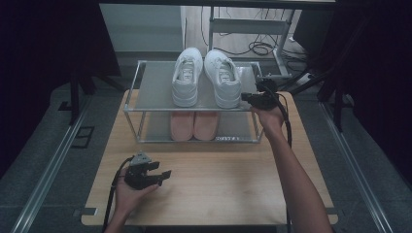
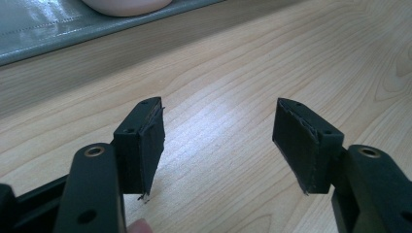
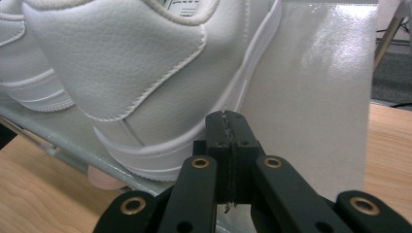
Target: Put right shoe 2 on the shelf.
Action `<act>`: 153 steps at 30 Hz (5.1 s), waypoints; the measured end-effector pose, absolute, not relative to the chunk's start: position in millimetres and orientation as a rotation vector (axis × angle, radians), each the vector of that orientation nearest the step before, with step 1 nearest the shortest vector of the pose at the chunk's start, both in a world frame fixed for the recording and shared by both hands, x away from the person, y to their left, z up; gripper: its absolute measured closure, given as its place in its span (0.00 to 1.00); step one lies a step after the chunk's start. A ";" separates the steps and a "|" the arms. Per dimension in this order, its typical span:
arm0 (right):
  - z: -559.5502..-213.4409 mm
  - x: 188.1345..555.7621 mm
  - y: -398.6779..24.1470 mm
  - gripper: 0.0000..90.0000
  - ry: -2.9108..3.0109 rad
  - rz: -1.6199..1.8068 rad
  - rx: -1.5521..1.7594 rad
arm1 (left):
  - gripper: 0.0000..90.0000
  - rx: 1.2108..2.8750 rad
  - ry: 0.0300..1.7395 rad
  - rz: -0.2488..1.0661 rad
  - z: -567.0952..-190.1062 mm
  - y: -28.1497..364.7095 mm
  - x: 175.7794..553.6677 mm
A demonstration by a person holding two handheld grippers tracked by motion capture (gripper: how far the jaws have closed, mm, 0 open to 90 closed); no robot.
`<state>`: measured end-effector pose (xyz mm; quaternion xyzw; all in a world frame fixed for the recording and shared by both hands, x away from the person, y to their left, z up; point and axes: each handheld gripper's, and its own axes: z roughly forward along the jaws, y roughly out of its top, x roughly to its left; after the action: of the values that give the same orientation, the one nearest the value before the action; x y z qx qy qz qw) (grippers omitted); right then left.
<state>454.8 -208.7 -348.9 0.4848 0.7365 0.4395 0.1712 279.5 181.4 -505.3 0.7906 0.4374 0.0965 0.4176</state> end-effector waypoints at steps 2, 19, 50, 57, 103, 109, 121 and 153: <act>-349.2 455.0 -206.5 0.99 2.081 1.248 1.381 | 0.41 1.982 1.095 0.241 -505.0 181.6 279.4; -347.8 452.8 -196.9 1.00 2.079 1.288 1.397 | 0.41 1.986 1.100 0.239 -505.8 180.7 279.9; -346.9 449.8 -174.6 1.00 2.125 1.374 1.380 | 0.41 1.989 1.098 0.240 -505.7 181.5 281.6; -346.0 448.6 -154.8 1.00 2.164 1.375 1.338 | 0.41 1.981 1.103 0.239 -505.0 182.8 281.2; -366.5 377.4 -222.4 0.56 2.152 1.445 1.087 | 0.40 1.970 1.123 0.237 -504.4 186.6 277.9; -377.5 356.4 -236.9 0.55 2.167 1.432 1.062 | 0.40 1.959 1.120 0.247 -501.8 187.3 275.2; -423.1 318.3 -264.8 0.49 2.177 1.420 1.103 | 0.39 1.964 1.113 0.246 -501.5 186.4 274.5; -502.6 289.8 -281.8 0.44 2.192 1.314 1.178 | 0.33 1.983 1.105 0.224 -505.9 185.1 275.4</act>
<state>289.8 -281.8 -502.6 0.4131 0.7685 0.4607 0.1629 275.4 185.1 -505.9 0.7901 0.4403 0.0893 0.4172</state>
